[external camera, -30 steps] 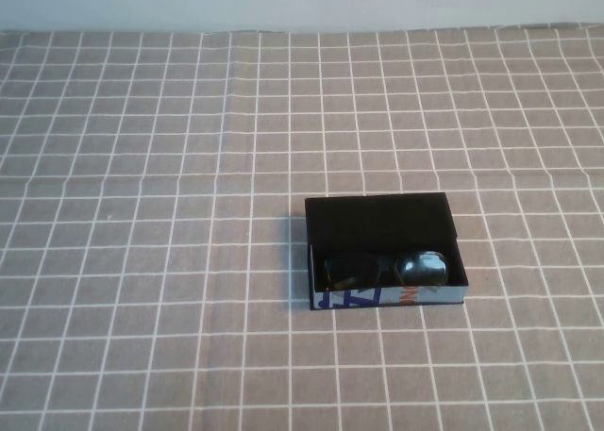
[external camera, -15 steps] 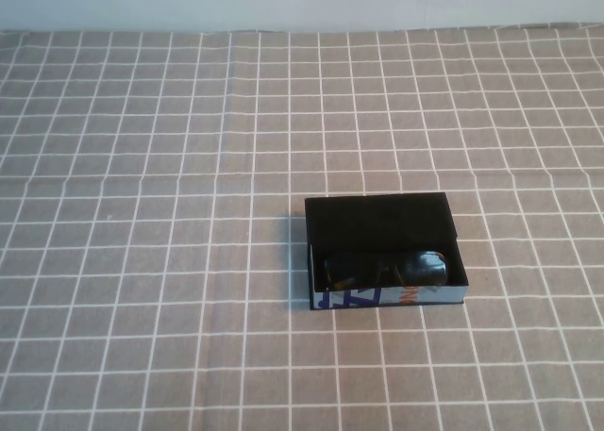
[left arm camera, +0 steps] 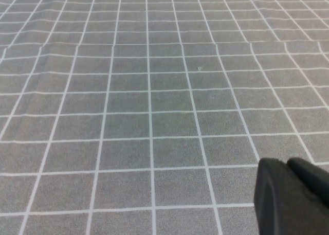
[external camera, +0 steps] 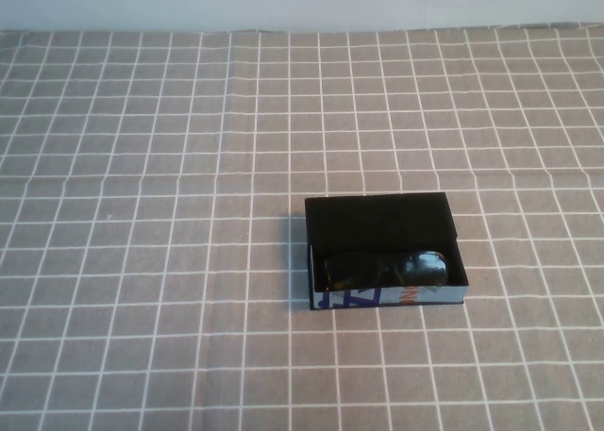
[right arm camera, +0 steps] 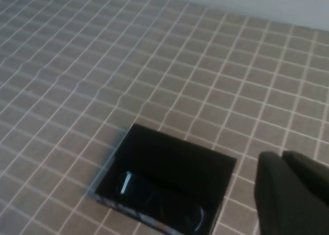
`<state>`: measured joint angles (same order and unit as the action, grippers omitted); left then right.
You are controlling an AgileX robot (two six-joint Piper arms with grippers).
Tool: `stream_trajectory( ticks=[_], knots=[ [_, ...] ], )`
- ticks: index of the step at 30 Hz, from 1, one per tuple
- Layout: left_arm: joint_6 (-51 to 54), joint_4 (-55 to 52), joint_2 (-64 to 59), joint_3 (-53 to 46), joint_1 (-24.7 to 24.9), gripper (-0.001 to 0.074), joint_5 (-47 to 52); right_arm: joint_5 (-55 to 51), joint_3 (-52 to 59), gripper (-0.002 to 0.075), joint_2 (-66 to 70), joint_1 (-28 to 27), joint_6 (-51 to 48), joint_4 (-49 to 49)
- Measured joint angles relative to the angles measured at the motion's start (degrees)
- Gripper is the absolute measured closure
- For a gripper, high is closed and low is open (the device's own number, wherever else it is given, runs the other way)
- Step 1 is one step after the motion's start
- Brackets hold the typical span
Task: Take glasses out of glasses case
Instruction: Pick up the glasses from the glasses case
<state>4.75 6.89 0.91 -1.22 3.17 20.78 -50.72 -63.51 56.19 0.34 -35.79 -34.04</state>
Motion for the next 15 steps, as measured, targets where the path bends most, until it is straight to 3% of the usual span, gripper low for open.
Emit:
stream_trajectory(
  ticks=[5,15],
  knots=[
    [0.0,0.0,0.0,0.0,0.0,0.074,0.0,-6.1,-8.5,0.0743,10.3,5.1,-2.9,0.8],
    [0.0,0.0,0.0,0.0,0.0,0.074,0.0,-7.1,-18.2,0.0718,28.3,20.9,-3.5,11.8]
  ],
)
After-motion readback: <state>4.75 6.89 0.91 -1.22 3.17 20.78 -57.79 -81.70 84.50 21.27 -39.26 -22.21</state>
